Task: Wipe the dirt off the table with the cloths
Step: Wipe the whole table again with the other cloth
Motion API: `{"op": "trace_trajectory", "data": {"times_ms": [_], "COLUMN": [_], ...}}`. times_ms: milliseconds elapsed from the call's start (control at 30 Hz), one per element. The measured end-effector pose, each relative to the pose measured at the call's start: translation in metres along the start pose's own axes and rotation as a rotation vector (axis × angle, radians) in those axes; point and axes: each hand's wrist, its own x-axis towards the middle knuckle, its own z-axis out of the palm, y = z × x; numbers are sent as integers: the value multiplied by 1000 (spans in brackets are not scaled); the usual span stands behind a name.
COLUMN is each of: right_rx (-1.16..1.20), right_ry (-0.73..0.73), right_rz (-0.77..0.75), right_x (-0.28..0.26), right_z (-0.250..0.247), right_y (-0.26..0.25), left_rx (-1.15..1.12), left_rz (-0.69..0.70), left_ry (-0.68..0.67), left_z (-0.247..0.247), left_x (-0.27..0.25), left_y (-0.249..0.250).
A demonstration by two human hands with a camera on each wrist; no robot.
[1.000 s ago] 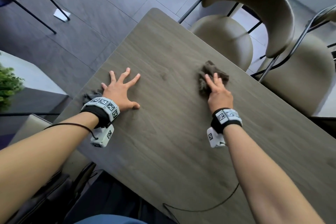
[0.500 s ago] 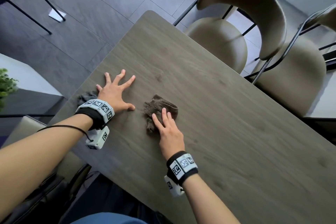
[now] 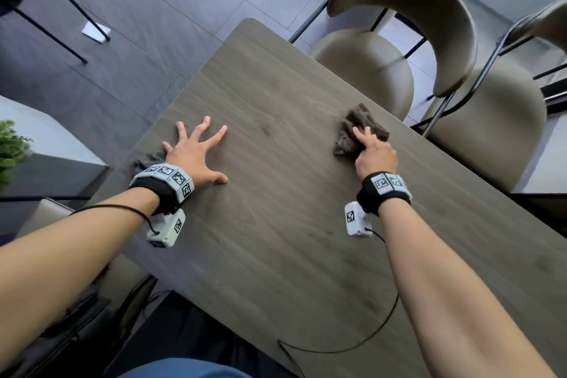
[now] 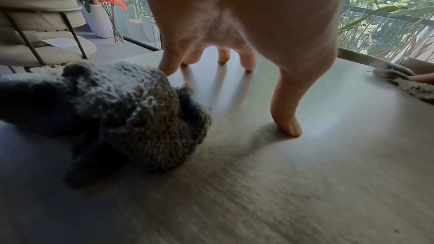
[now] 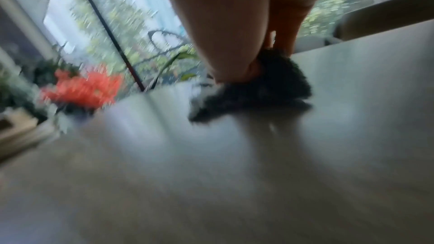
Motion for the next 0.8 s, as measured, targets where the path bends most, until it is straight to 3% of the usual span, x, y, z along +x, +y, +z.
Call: {"op": "trace_trajectory", "data": {"times_ms": [67,167,267,400,633,800], "right_rx": [109,143,34,17,87,39], "right_ry": [59,65,-114,-41,154,155], "right_rz": [31,-81,-247,-336,-223,-84], "right_x": [-6,-46,-114,-160,-79,-13], "right_z": [-8,1,46,92,71,31], "right_y": [-14,-47,-74,-64,-14,21], "left_rx": [1,-22,34,73,87,64], "left_rz": [-20,-64,-63,-36,-69,-71], "left_ry": [-2,-15,-23,-12,-24,-63], "left_z": [-1,2,15,35,48,43], "left_x": [-1,-7,-19,-31,-31,-32], "left_y": [3,24,65,115,140,139]}}
